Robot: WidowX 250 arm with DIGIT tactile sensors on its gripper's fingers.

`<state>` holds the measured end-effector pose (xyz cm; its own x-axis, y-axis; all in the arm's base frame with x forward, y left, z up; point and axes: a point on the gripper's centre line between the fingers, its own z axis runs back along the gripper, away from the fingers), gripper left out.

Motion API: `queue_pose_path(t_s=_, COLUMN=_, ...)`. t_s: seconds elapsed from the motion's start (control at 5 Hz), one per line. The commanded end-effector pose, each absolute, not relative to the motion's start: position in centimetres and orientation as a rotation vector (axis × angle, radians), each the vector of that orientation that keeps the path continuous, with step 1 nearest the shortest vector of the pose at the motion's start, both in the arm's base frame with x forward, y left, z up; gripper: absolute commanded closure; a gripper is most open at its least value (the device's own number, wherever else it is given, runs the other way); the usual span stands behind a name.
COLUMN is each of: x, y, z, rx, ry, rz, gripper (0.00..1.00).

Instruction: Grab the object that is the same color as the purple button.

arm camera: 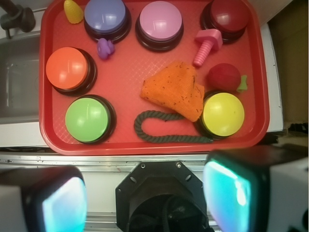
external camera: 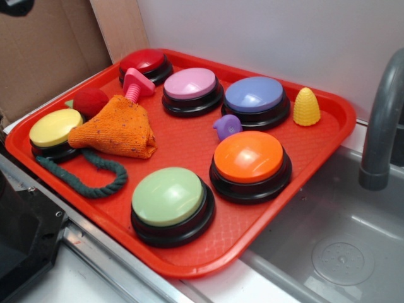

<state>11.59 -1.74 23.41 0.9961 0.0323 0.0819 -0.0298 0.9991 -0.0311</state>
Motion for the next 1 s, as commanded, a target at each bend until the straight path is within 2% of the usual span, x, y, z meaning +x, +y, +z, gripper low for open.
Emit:
queue_pose_path(t_s=0.0, x=11.6, y=-1.7, z=23.4, rx=-0.03, ry=-0.083, rz=0.031, gripper=0.0)
queue_pose_path(t_s=0.2, x=13.2, y=-2.0, z=22.5, rx=-0.027, ry=-0.124, rz=0.093, gripper=0.0)
queue_pose_path(t_s=0.4, x=16.0, y=-2.1, z=20.7, rx=-0.041, ry=-0.194, rz=0.163, gripper=0.0)
queue_pose_path(t_s=0.6, x=19.8, y=-2.5, z=18.4, rx=-0.044, ry=-0.301, rz=0.313, gripper=0.0)
queue_pose_path(t_s=0.8, x=23.1, y=-3.8, z=15.6, rx=-0.078, ry=-0.368, rz=0.292, gripper=0.0)
